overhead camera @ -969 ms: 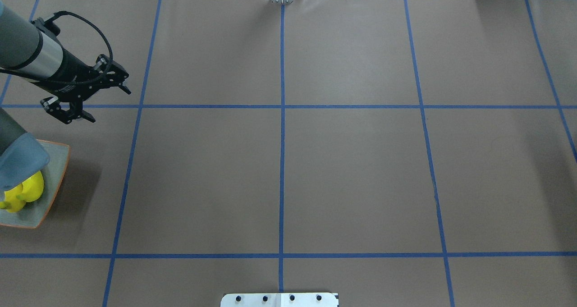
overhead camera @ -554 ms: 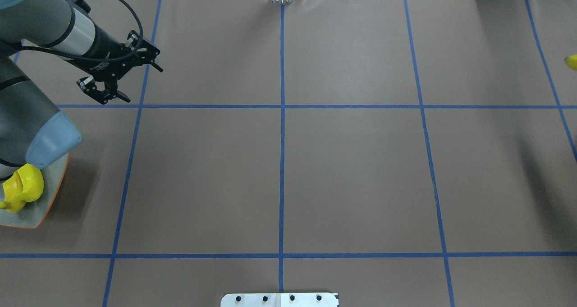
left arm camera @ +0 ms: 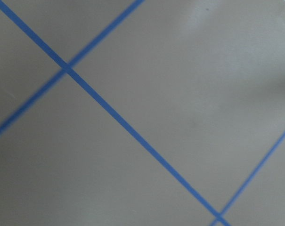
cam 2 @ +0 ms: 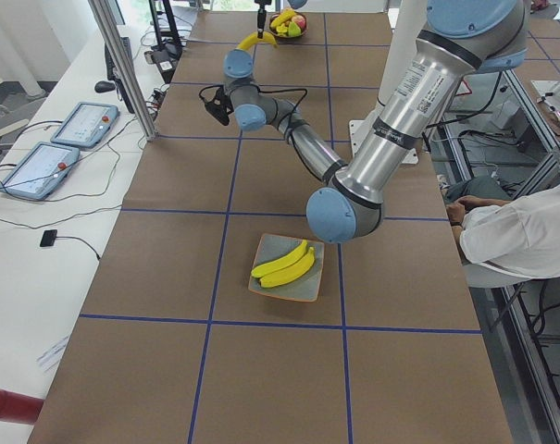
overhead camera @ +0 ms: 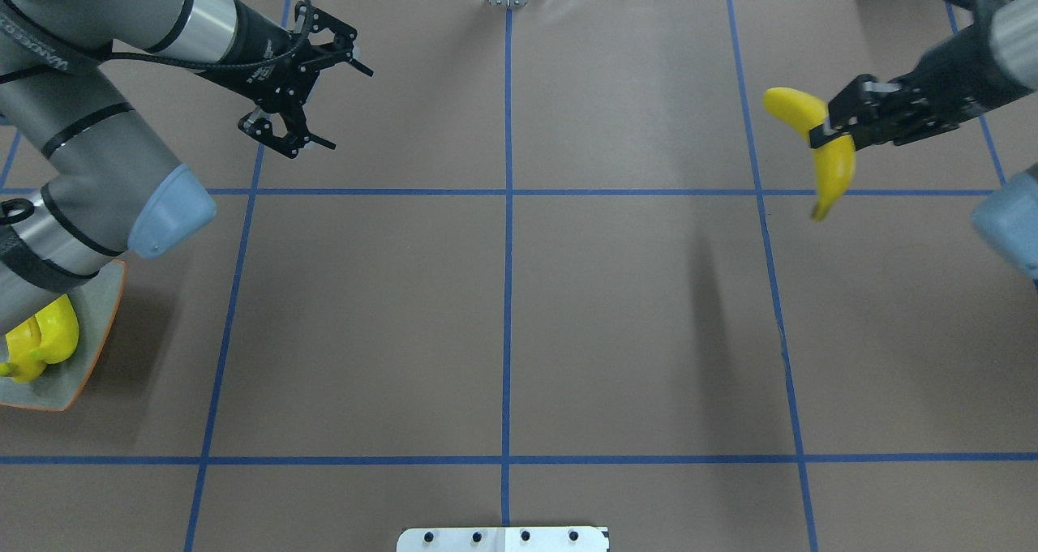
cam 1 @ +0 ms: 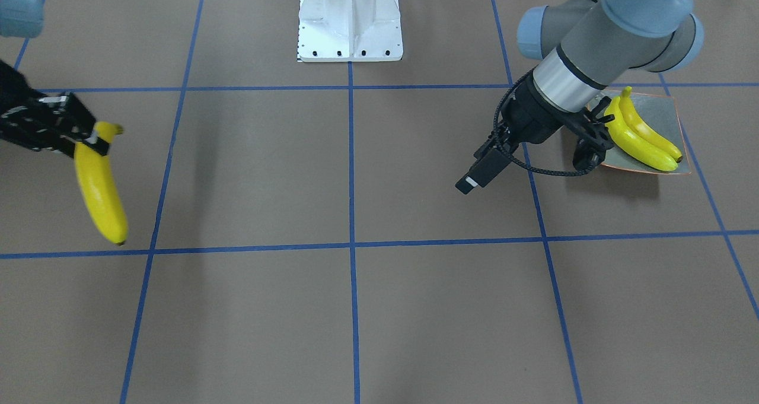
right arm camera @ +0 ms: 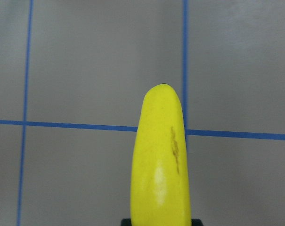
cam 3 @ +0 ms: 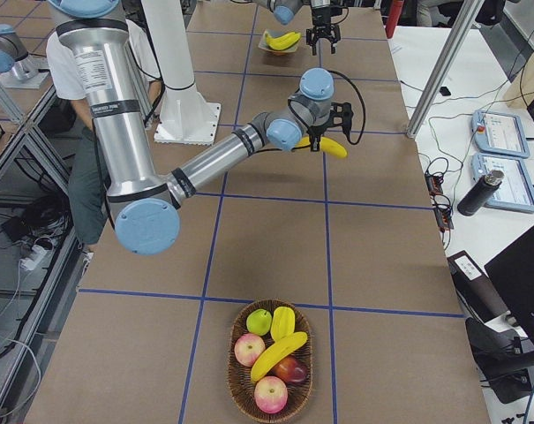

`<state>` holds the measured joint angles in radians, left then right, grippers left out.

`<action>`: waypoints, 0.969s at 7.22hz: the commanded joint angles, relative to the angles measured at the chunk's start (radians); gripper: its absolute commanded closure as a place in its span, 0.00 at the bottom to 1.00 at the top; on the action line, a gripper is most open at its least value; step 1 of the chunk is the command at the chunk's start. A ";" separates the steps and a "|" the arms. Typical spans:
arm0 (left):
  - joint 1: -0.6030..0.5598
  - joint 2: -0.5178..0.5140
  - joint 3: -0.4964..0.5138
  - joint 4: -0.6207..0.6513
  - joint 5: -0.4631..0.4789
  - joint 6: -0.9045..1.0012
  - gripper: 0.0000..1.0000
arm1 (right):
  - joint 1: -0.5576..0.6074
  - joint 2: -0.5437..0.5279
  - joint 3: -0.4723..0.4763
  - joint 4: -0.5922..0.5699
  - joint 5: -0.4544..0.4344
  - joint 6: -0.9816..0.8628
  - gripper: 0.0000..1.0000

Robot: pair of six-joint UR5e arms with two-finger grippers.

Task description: Transfer all bananas from basket to plate

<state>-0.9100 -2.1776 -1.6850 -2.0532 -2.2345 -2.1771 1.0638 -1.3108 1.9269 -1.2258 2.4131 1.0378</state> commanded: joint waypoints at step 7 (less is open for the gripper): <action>0.131 -0.191 0.142 -0.191 0.013 -0.076 0.01 | -0.274 0.307 -0.038 0.085 -0.068 0.301 1.00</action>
<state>-0.7970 -2.3600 -1.5456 -2.2421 -2.2219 -2.2527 0.8011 -1.0378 1.8991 -1.1415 2.3558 1.3306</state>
